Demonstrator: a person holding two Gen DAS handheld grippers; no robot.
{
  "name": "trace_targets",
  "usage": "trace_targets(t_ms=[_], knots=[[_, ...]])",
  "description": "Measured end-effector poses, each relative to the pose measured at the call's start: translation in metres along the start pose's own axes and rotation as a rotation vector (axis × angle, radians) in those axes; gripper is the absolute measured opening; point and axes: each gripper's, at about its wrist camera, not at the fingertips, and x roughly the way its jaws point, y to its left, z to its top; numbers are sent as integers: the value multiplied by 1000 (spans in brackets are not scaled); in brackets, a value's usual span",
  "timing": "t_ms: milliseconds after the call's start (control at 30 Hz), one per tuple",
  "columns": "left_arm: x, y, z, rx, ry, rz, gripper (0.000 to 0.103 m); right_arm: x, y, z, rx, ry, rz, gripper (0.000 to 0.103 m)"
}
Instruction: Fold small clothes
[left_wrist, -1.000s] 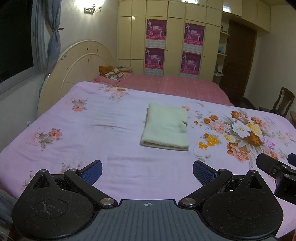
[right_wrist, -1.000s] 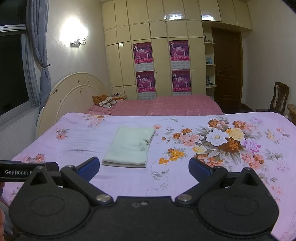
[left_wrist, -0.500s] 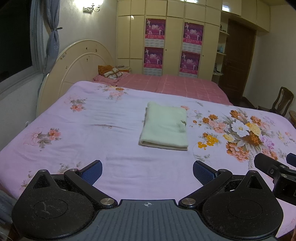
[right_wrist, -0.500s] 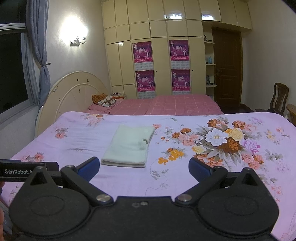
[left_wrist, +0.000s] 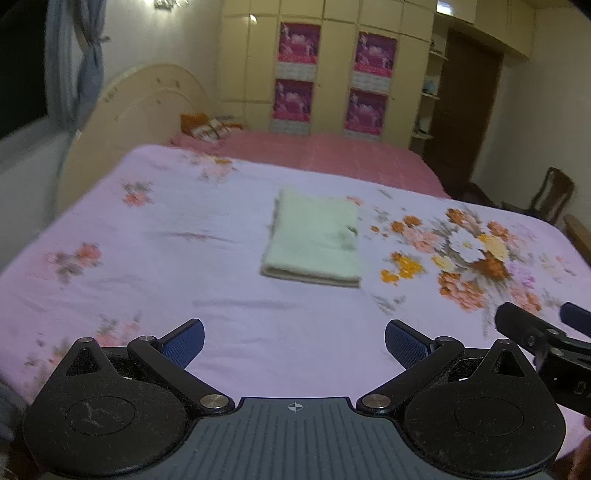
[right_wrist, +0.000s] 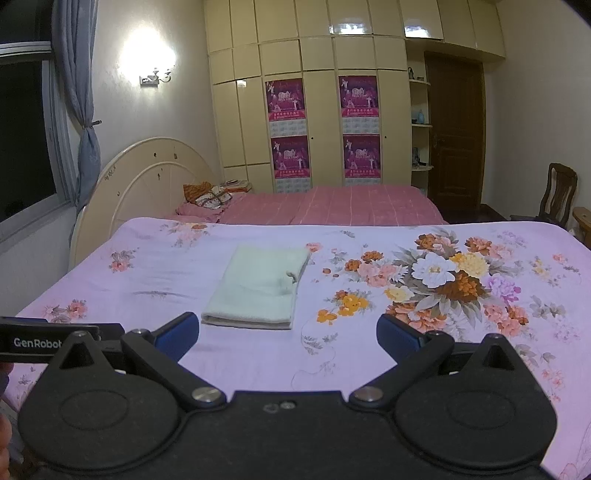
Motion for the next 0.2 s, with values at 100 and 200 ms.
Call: trace_targets(t_ms=[100, 200], knots=[[6, 2, -1, 3, -15, -2, 103, 4, -2, -2, 1, 7, -11, 102], [16, 1, 1, 24, -23, 26, 103, 7, -5, -2, 4, 16, -20, 102]])
